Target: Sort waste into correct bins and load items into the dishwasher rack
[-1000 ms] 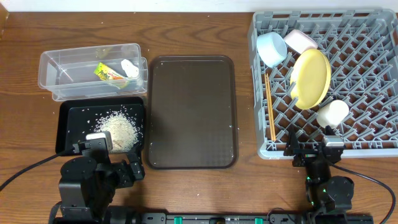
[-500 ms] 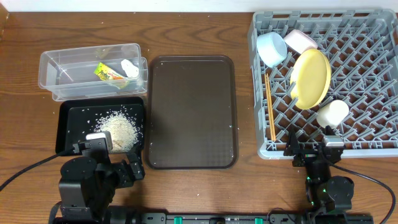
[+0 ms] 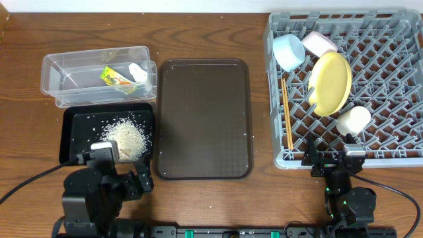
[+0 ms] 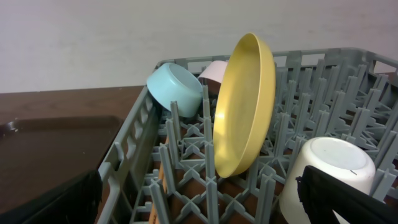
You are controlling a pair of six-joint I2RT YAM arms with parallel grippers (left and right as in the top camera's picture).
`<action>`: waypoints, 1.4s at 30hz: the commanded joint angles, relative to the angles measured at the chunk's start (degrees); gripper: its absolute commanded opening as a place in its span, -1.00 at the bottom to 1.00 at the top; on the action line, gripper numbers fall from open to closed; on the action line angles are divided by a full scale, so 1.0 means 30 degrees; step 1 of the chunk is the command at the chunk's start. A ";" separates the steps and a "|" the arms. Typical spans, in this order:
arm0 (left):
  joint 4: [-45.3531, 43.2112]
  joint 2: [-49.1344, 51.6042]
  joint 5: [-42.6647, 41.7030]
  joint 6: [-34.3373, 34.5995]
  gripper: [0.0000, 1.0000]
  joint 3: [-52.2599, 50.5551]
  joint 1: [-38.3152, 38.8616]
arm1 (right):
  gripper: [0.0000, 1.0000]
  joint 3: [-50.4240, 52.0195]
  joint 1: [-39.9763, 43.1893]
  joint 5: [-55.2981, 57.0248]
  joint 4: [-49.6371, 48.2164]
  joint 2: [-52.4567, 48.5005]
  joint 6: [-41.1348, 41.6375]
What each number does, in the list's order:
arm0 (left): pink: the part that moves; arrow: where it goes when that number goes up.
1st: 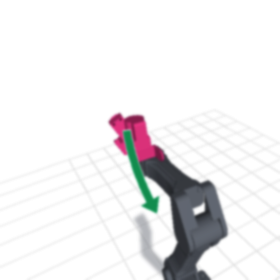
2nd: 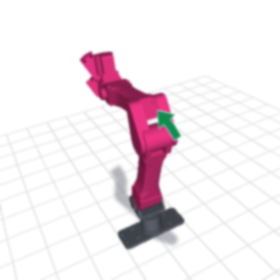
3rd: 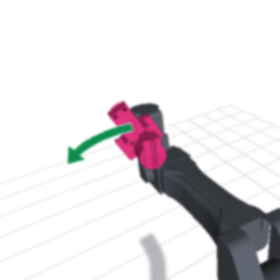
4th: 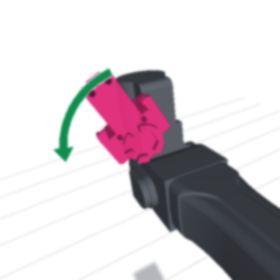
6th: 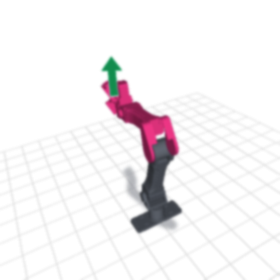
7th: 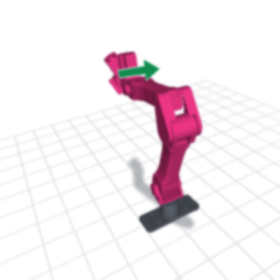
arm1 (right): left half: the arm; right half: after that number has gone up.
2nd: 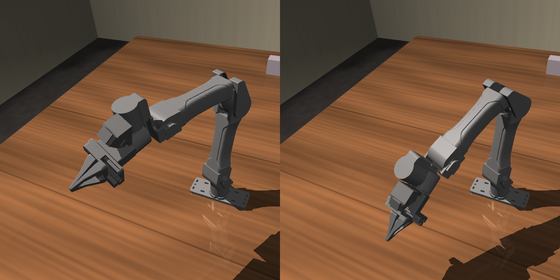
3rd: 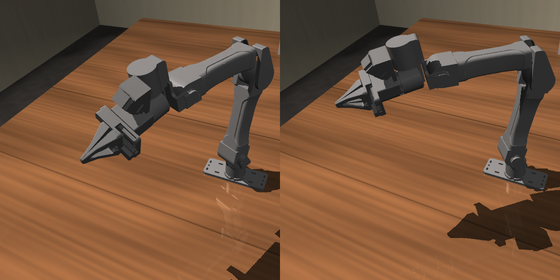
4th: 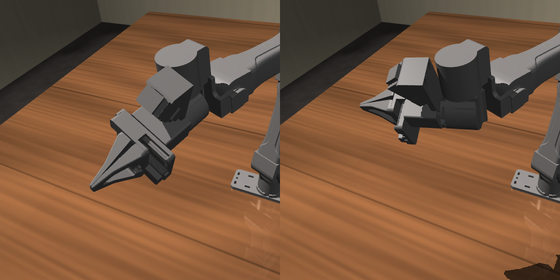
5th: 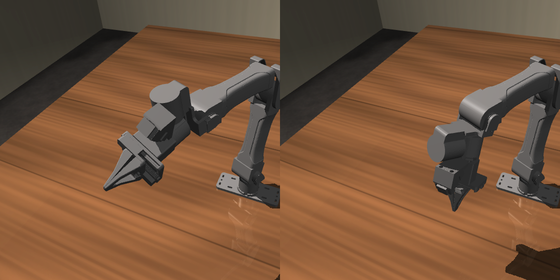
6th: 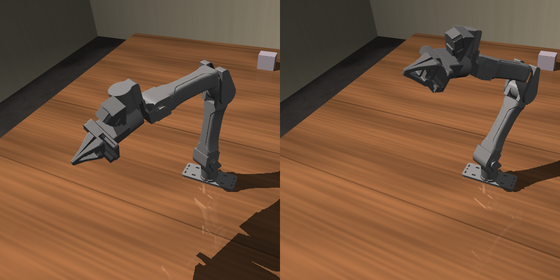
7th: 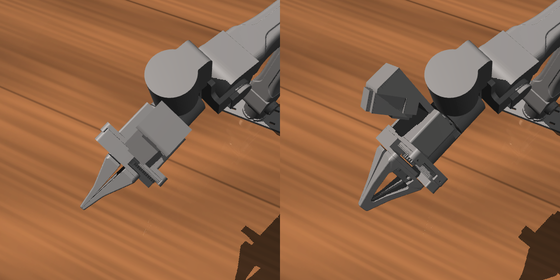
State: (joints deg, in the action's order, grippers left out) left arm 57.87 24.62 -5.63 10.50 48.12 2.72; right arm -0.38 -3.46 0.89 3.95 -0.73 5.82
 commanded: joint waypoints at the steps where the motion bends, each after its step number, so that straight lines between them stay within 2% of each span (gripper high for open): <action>1: -0.0022 -0.0962 0.0423 0.0022 0.93 -0.0408 0.0007 | 0.98 0.0022 -0.0066 0.0124 0.0066 0.0080 -0.0117; 6: -0.1093 -0.2878 0.1545 -0.0131 0.93 -0.2404 -0.0058 | 0.98 0.0022 -0.0066 0.0124 0.0066 0.0080 -0.0117; 11: -0.4663 -0.5428 0.2186 -0.0211 0.94 -0.5989 -0.0066 | 0.99 0.0022 -0.0066 0.0124 0.0066 0.0080 -0.0109; 17: -0.9668 -0.8218 0.2178 -0.0277 0.93 -1.0280 -0.0058 | 0.99 0.0022 -0.0066 0.0124 0.0066 0.0080 -0.0109; 25: -1.8236 -0.8174 0.2106 -0.1231 0.93 -1.4462 -0.0058 | 0.99 0.0022 -0.0066 0.0124 0.0058 0.0080 -0.0117; 29: -2.1136 -0.8182 0.2098 -0.1902 0.93 -1.6007 -0.0058 | 0.98 0.0022 -0.0066 0.0124 0.0066 0.0080 -0.0109; 33: -2.0349 -0.8182 0.2106 -0.2965 0.93 -1.5970 -0.0058 | 0.99 0.0022 -0.0066 0.0124 0.0066 0.0080 -0.0117; 37: -1.8098 -0.8182 0.1719 -0.2922 0.93 -1.5963 -0.0058 | 0.98 0.0022 -0.0066 0.0124 0.0066 0.0080 -0.0117; 42: -1.7937 -0.8174 0.1603 -0.2922 0.93 -1.5963 -0.0058 | 0.98 0.0022 -0.0066 0.0124 0.0066 0.0080 -0.0117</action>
State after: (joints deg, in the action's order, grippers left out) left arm 1.48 0.58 -1.17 2.85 1.02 2.68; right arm -0.38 -3.46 0.91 3.97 -0.73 5.82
